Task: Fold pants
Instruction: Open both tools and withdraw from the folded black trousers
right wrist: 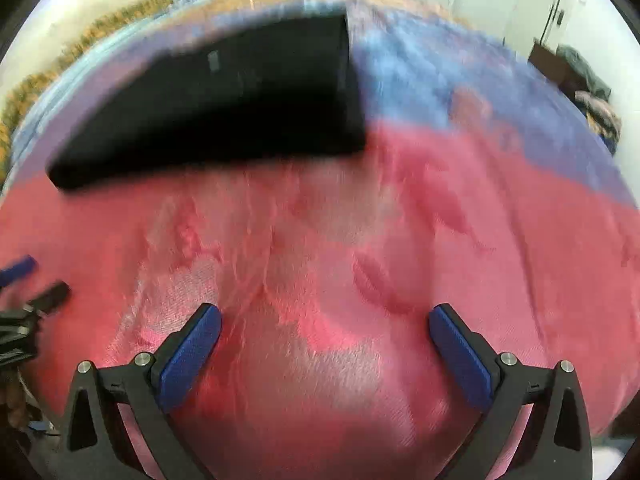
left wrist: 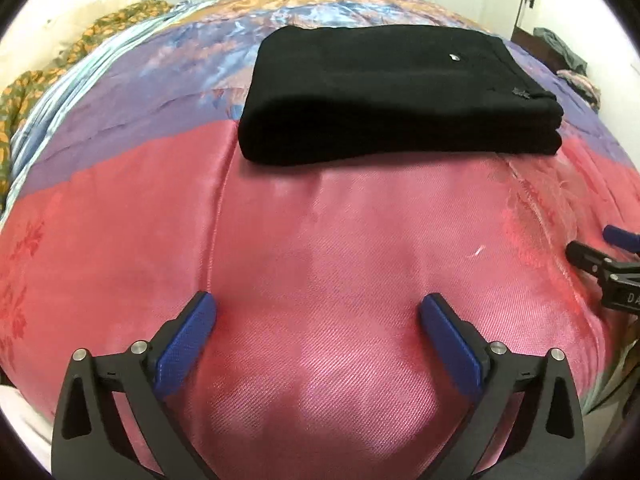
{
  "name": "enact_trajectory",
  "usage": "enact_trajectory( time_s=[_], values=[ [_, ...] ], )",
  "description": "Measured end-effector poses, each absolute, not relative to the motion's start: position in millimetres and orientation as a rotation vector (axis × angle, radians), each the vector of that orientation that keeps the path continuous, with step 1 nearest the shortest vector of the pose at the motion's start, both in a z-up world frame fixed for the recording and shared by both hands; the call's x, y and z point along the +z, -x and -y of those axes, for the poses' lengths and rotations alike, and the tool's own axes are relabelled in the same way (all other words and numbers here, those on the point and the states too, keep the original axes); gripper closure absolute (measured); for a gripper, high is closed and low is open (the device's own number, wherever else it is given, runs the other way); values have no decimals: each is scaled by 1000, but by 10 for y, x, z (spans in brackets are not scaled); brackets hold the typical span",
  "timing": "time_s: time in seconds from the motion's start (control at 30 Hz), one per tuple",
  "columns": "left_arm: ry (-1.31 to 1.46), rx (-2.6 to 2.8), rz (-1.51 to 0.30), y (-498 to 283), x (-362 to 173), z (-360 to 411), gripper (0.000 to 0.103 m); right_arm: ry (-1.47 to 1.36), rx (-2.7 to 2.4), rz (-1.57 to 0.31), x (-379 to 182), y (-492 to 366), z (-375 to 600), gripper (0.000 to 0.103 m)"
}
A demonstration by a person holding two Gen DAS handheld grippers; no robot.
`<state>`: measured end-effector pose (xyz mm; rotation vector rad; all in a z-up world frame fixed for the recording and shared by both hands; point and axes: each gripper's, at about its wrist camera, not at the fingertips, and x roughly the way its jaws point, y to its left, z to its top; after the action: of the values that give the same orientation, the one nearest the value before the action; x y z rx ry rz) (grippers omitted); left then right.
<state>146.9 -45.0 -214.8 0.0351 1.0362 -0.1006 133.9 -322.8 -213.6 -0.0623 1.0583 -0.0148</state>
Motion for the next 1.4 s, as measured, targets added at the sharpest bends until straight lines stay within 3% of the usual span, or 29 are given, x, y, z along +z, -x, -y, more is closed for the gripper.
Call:
enact_trajectory(
  time_s=[0.53,1.4],
  values=[
    [-8,-94,-1151,-1622,-2201,436,1,-33,-24,-1055,-2135,-1378,3378,0],
    [-71,-136,-1112,-1661,-2157,472,1,-20,-24,-1083,-2034,-1411,3362,0]
  ],
)
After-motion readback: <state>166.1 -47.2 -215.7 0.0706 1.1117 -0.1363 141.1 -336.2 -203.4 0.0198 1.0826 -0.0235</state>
